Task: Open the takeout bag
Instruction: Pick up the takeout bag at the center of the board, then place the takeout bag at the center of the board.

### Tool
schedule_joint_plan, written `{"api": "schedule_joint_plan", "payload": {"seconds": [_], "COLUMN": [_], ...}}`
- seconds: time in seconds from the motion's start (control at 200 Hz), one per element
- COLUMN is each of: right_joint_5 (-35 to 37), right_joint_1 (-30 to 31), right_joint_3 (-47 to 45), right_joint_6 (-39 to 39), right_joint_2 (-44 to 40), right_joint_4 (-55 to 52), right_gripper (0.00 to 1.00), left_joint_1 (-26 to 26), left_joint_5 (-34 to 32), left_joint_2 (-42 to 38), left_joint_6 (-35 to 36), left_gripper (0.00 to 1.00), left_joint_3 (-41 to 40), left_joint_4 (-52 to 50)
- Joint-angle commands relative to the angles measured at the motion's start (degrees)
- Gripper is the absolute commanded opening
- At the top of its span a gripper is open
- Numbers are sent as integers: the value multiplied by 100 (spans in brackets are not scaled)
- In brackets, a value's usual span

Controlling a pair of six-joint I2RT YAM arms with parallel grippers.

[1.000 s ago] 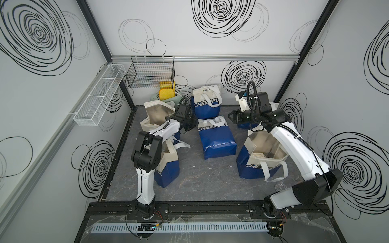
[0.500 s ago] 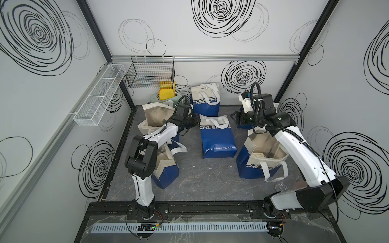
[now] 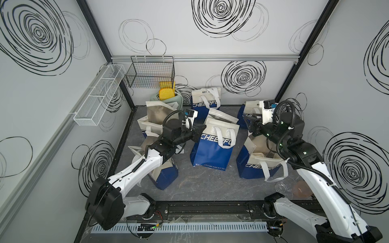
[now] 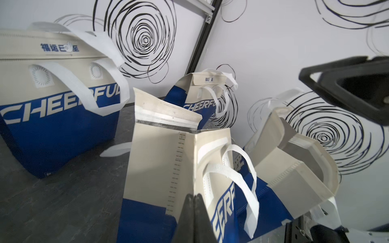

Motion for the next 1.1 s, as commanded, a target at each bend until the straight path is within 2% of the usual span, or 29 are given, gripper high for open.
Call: {"api": "schedule_joint_plan", "payload": {"seconds": [0.0,0.215,0.405,0.55,0.63,0.74,0.81,0.895,1.015,1.095], "right_joint_5": [-65,-399,-558,-647,-924,-1439,-1681,-1646,-1563,-1815], "right_joint_1": [8,78,199,241,232,231,240,249,250,248], "right_joint_3": [0,47,-124,-161,122,1003,1528,1790,1336,1151], "right_joint_6": [-191,-148,-155,169,654,989,858,441,-322,-695], "right_joint_2": [-88,-314,-609,-717,-479,468,955,1101,635,521], "right_joint_4": [228,-5,-106,-272,-742,-1912,-2426,-2472,-1783,-1673], "right_gripper": [51,51,50,50,54,56,58,59,65,70], "left_joint_1": [-393,-1187,-2016,-2588,-2813,-3078,-3291,-3532,-3809,-3878], "left_joint_5": [-552,-1614,-2470,-3243,-3650,-4140,-4407,-4585,-4772,-4825], "left_joint_2": [-569,-1609,-2153,-2459,-2574,-2676,-2729,-2862,-3147,-3336], "left_joint_6": [532,366,327,227,240,446,679,1012,1345,1488], "left_gripper": [0,0,0,0,0,0,0,0,0,0], "left_joint_3": [-575,-1513,-1912,-2128,-2116,-2052,-2037,-2088,-2229,-2287], "left_joint_4": [251,156,-147,-276,-346,-383,-358,-285,-171,-147]}}
